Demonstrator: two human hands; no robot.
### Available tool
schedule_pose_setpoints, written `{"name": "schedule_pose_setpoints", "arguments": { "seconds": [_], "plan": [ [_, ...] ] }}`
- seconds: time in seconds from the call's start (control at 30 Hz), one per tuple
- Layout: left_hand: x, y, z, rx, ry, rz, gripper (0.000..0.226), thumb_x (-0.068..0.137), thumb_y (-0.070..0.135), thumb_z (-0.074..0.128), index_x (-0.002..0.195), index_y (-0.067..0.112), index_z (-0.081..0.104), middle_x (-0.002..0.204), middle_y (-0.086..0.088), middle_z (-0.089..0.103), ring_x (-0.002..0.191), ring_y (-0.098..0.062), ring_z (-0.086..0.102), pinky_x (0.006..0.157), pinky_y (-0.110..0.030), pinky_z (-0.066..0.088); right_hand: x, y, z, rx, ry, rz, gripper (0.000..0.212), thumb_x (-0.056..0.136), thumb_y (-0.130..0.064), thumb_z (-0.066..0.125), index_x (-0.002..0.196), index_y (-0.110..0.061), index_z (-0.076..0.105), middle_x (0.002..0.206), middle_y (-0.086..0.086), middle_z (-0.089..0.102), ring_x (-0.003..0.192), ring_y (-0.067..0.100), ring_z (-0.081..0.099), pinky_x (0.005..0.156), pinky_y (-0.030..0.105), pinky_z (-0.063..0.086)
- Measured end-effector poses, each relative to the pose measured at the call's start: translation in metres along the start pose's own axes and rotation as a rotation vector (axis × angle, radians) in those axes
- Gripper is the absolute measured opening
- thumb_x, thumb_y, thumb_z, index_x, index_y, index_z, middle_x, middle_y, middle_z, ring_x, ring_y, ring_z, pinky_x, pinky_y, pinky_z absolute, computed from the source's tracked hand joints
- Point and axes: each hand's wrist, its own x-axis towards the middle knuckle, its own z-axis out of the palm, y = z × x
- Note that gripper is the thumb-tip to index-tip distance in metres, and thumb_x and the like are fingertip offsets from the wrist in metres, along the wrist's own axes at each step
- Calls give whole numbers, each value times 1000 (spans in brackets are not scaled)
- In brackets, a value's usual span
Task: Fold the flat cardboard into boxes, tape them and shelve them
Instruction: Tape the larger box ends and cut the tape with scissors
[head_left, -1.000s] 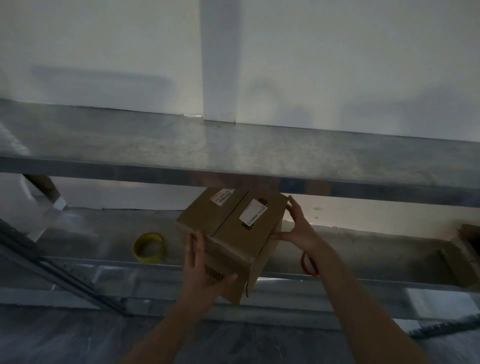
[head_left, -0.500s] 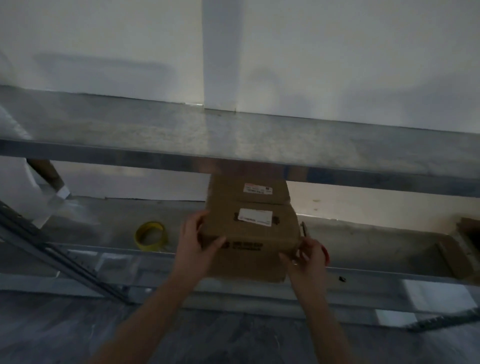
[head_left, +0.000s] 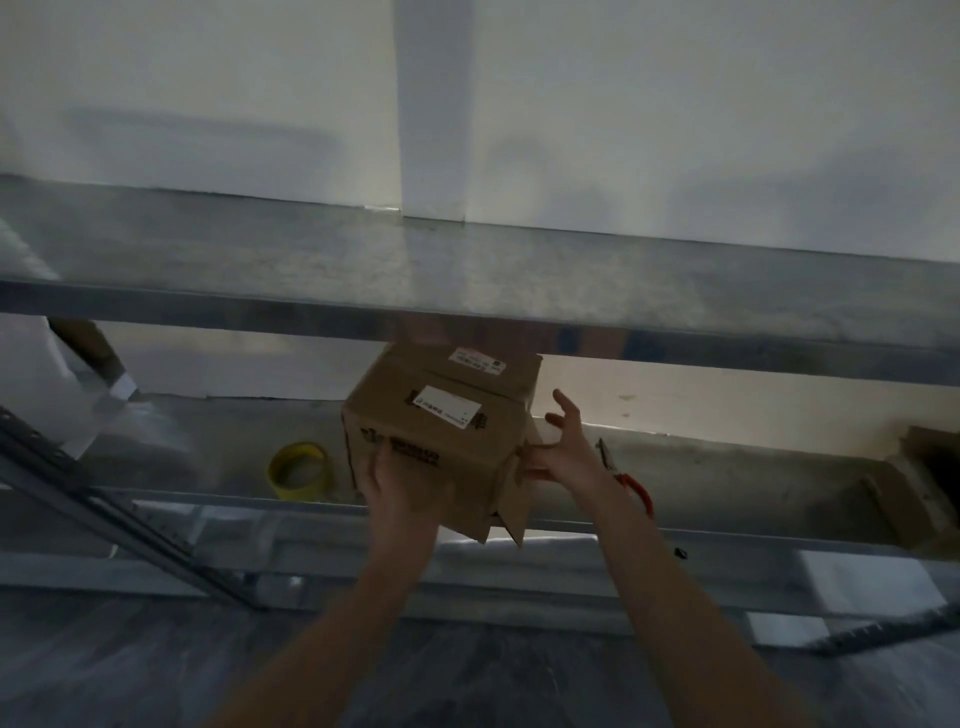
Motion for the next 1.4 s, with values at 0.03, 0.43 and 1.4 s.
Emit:
{"name": "schedule_pose_setpoints", "arguments": {
  "seconds": [0.03, 0.43, 1.4],
  "plan": [
    [-14, -3, 7, 30, -93, 38, 92, 82, 19, 74, 150, 25, 13, 154, 3, 11, 128, -4, 25, 101, -23, 36, 8, -2, -5, -60, -15, -13, 119, 66, -12, 89, 152, -37, 11, 157, 4, 23, 130, 34, 46, 92, 49, 55],
    [-24, 5, 22, -172, -61, 31, 119, 62, 46, 83, 149, 44, 2, 155, 5, 16, 140, -19, 28, 108, -51, 38, 69, -9, -27, -197, -135, -124, 80, 68, -7, 86, 133, -28, 44, 139, -2, 51, 135, 19, 43, 101, 39, 47],
    [75, -8, -20, 4, -389, 114, 103, 68, 33, 83, 147, 42, 17, 141, 15, 40, 133, -15, 40, 106, -52, 42, -56, 36, 1, 44, 188, -230, 74, 83, -9, 75, 139, -36, 35, 142, -9, 47, 132, 11, 47, 102, 46, 50]
  ]
}}
